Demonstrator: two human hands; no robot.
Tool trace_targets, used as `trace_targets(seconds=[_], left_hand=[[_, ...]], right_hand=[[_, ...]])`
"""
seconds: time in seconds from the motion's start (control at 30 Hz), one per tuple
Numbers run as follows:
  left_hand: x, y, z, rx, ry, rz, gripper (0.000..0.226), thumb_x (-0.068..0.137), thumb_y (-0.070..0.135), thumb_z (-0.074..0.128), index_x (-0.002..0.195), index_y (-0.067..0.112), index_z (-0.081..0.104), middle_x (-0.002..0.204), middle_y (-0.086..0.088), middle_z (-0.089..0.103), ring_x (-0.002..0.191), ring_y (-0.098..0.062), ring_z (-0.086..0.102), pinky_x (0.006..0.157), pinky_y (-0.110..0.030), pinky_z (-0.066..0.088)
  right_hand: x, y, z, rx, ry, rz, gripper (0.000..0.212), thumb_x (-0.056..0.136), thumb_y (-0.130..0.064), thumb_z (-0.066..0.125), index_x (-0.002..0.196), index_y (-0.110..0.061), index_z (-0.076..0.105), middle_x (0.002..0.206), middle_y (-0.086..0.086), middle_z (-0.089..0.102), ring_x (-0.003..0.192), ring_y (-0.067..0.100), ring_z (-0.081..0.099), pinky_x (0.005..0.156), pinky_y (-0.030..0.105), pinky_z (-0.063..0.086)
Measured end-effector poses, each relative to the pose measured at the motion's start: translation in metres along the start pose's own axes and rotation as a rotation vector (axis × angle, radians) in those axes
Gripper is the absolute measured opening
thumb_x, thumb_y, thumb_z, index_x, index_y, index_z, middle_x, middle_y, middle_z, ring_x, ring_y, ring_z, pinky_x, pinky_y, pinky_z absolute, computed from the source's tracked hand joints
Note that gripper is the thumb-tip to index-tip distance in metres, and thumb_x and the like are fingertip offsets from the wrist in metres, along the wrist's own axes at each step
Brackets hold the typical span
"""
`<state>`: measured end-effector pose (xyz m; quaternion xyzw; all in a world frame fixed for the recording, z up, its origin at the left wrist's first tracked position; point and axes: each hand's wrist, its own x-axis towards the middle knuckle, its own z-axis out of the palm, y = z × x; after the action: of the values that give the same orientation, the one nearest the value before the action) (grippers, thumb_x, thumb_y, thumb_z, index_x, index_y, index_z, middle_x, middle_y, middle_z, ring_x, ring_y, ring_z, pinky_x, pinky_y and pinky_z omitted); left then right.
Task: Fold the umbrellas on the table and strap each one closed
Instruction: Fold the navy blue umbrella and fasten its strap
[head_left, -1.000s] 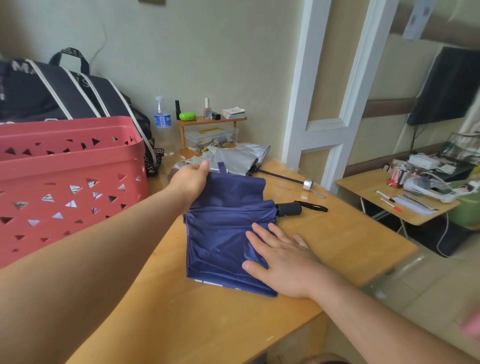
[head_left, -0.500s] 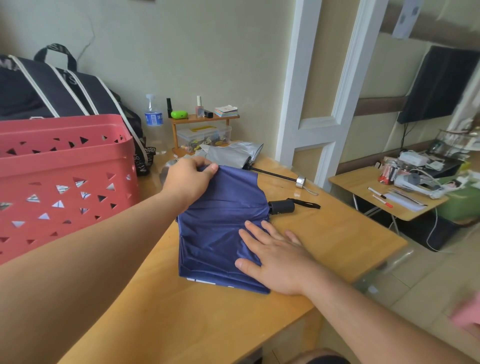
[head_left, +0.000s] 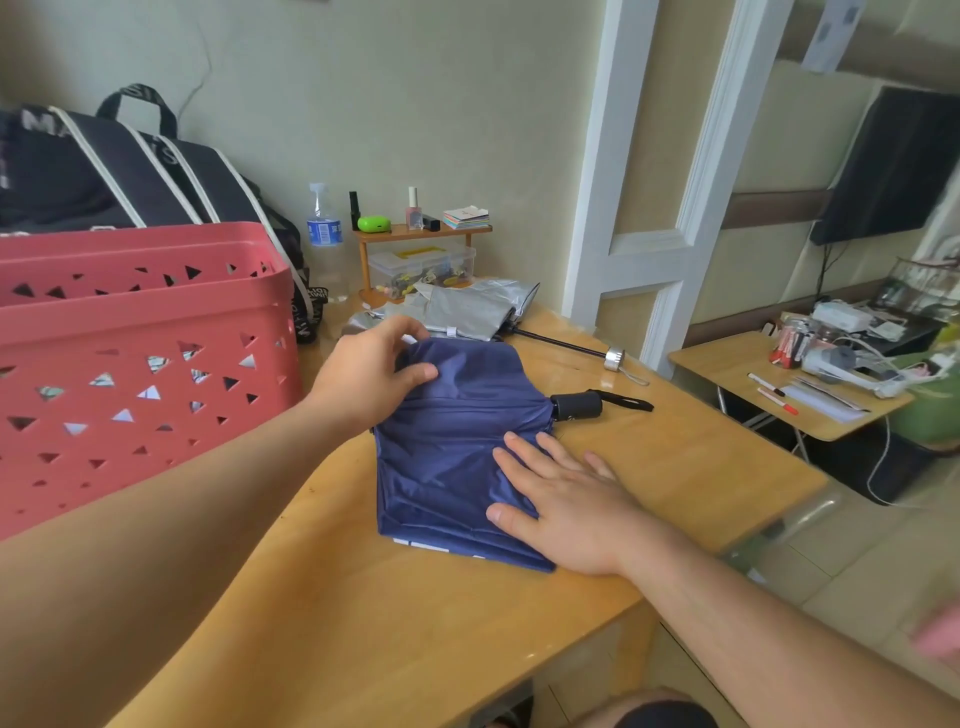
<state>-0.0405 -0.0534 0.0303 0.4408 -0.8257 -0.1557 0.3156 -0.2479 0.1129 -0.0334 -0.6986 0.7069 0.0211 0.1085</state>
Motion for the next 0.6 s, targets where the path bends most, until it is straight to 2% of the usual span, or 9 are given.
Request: trace_targets(seconds=[0.1,0.17,0.27,0.33,0.43,0.5,0.6], left_hand=[[-0.013,0.001,0.001,-0.22,0.163,-0.065,0.01,0.093,0.037,0.076,0.092,0.03,0.069,0.087,0.014,0.069,0.084,-0.005,0.063,0.076,-0.024,0.045],[-0.028,0.006,0.01,-0.374,0.238,-0.084,0.013,0.093,0.031,0.077,0.082,0.033,0.07,0.083,0.011,0.065,0.079,0.004,0.057,0.074,-0.021,0.043],[-0.061,0.009,0.033,-0.438,0.306,-0.042,0.023,0.093,0.021,0.076,0.079,0.038,0.066,0.08,0.007,0.054,0.087,-0.007,0.054,0.078,-0.022,0.041],[-0.078,0.004,0.044,-0.414,0.289,-0.02,0.028,0.091,0.02,0.077,0.081,0.043,0.065,0.088,0.01,0.055,0.088,-0.006,0.057,0.082,-0.015,0.041],[-0.089,-0.005,0.048,-0.331,0.257,-0.001,0.028,0.089,0.021,0.079,0.084,0.045,0.065,0.095,0.012,0.058,0.091,-0.002,0.058,0.079,-0.005,0.036],[-0.088,-0.01,0.046,-0.321,0.193,-0.032,0.027,0.088,0.023,0.08,0.092,0.044,0.063,0.089,0.013,0.058,0.084,-0.004,0.057,0.075,-0.012,0.038],[-0.088,-0.017,0.044,-0.362,0.033,-0.058,0.045,0.084,0.016,0.083,0.106,0.047,0.058,0.081,0.014,0.054,0.074,-0.005,0.053,0.073,-0.019,0.043]], right_hand=[[0.001,0.001,0.001,0.001,0.003,-0.001,0.078,0.096,-0.081,0.014,0.163,-0.046,-0.007,0.165,-0.029,-0.023,0.155,0.005,-0.021,0.127,0.05,-0.004],[0.001,0.001,0.001,0.009,0.002,0.001,0.078,0.096,-0.081,0.015,0.163,-0.046,-0.006,0.165,-0.029,-0.023,0.155,0.004,-0.021,0.127,0.05,-0.004],[-0.001,0.001,0.002,0.024,0.012,-0.001,0.078,0.096,-0.08,0.017,0.163,-0.046,-0.005,0.166,-0.029,-0.021,0.155,0.003,-0.021,0.128,0.05,-0.004],[-0.001,0.002,0.001,0.029,0.007,-0.001,0.078,0.097,-0.079,0.018,0.163,-0.046,-0.004,0.166,-0.029,-0.02,0.155,0.003,-0.02,0.128,0.049,-0.004],[0.0,0.002,-0.001,0.005,-0.016,0.008,0.077,0.097,-0.079,0.017,0.163,-0.046,-0.006,0.166,-0.028,-0.02,0.155,0.004,-0.021,0.128,0.048,-0.005],[0.0,0.001,-0.002,-0.009,-0.035,0.013,0.076,0.097,-0.079,0.016,0.162,-0.047,-0.009,0.168,-0.026,-0.018,0.157,0.008,-0.018,0.128,0.049,-0.006],[-0.001,0.001,-0.003,-0.005,-0.019,-0.006,0.075,0.097,-0.079,0.016,0.161,-0.05,-0.01,0.17,-0.025,-0.011,0.158,0.012,-0.016,0.128,0.05,-0.005]])
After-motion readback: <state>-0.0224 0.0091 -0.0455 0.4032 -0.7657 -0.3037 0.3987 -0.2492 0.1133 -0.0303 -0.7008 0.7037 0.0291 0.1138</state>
